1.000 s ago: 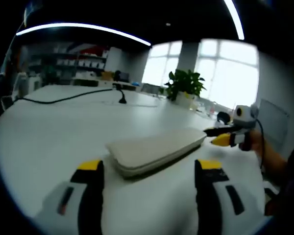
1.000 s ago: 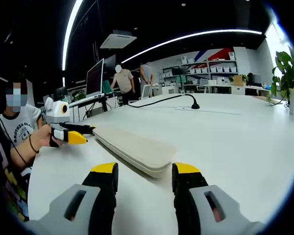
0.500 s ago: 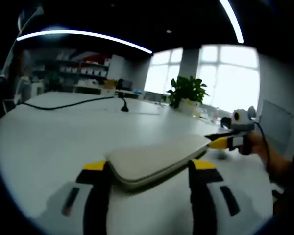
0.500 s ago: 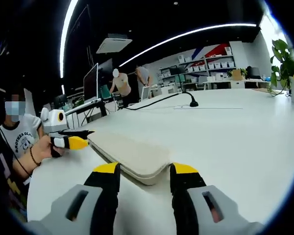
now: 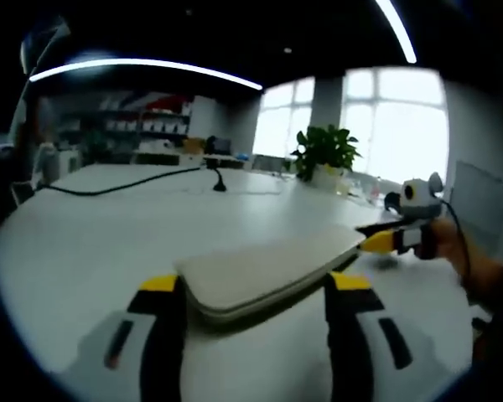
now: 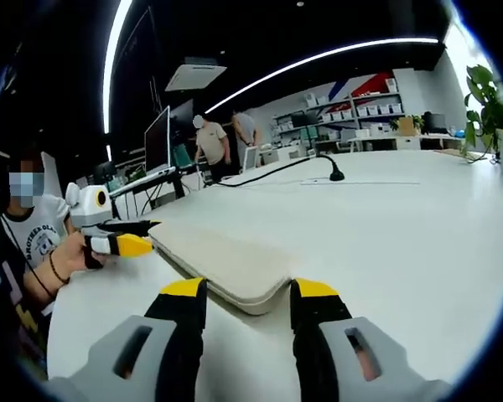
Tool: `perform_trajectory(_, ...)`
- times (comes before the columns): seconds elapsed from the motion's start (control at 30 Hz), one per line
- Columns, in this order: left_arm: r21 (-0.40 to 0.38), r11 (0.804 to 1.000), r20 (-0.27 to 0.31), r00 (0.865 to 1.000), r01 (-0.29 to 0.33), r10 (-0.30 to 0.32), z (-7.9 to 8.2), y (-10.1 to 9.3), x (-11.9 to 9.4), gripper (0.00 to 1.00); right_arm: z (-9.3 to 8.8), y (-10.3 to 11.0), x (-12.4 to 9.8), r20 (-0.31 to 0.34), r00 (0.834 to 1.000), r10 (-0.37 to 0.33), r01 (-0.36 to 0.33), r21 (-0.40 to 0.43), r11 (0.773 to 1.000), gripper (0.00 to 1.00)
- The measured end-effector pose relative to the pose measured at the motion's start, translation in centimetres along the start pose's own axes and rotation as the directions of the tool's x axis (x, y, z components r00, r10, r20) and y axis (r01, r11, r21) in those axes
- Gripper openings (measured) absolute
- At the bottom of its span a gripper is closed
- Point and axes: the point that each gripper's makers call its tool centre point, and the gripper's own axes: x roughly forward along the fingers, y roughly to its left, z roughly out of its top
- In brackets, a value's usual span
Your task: Arrange the utensils inside the cutlery case until each visible utensil rests in its matching compartment.
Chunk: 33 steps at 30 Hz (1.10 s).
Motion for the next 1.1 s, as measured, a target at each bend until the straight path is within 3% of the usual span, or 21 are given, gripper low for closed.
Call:
perform_trajectory(0.13,0.004,1.0,0.004,1.0,-0.003,0.003,0.1,-0.1,-1.0,0.71,0.9,0.8,-0.6,0.041,0.999,0.002,-0.002,0.003,1.0,0.41)
perform_trajectory(0.27,-0.042,0.999,0.009,1.0,0.0,0.0,-0.6,-0.8,-2.2,0.69,1.4,1.5,-1.3,0.066,0.998,-0.008,0.006,0.025,1.0,0.41)
perform_trajectory(0.4,-0.025,1.0,-0.022,1.0,0.0,-0.001,-1.7,-2.3,-3.5,0.7,1.7,2.5,-2.6,0.083,0.996,-0.018,0.017,0.01,1.0,0.41)
perform_trajectory(0.5,-0.028,1.0,-0.013,1.0,0.001,-0.002,-2.0,-3.1,-4.4,0.71,1.6,3.0,-3.3,0.094,0.995,-0.018,0.017,0.01,1.0,0.41)
perform_trajectory(0.67,-0.019,1.0,-0.01,1.0,-0.002,0.001,-2.1,-3.8,-5.1,0.7,0.0,3.7,-4.1,0.054,0.998,-0.041,0.041,-0.008,0.999,0.42)
perform_trajectory(0.73,-0.011,1.0,-0.005,1.0,0.007,-0.007,-2.0,-4.2,-5.3,0.69,-0.6,3.3,-4.2,0.048,0.996,-0.073,0.07,0.046,0.996,0.42)
perform_trajectory(0.8,0.021,1.0,0.01,1.0,0.015,-0.015,-1.7,-4.5,-5.3,0.69,-1.2,3.0,-4.4,0.038,0.995,-0.095,0.095,0.013,0.995,0.39)
perform_trajectory(0.9,0.056,0.998,0.004,1.0,-0.002,0.002,-1.5,-4.3,-5.1,0.69,-1.1,3.2,-4.6,0.043,0.995,-0.085,0.085,0.018,0.996,0.39)
perform_trajectory(1.1,0.018,1.0,0.011,1.0,-0.006,0.006,-1.7,-3.9,-5.3,0.68,-1.3,3.4,-4.5,0.034,0.996,-0.085,0.086,-0.012,0.996,0.37)
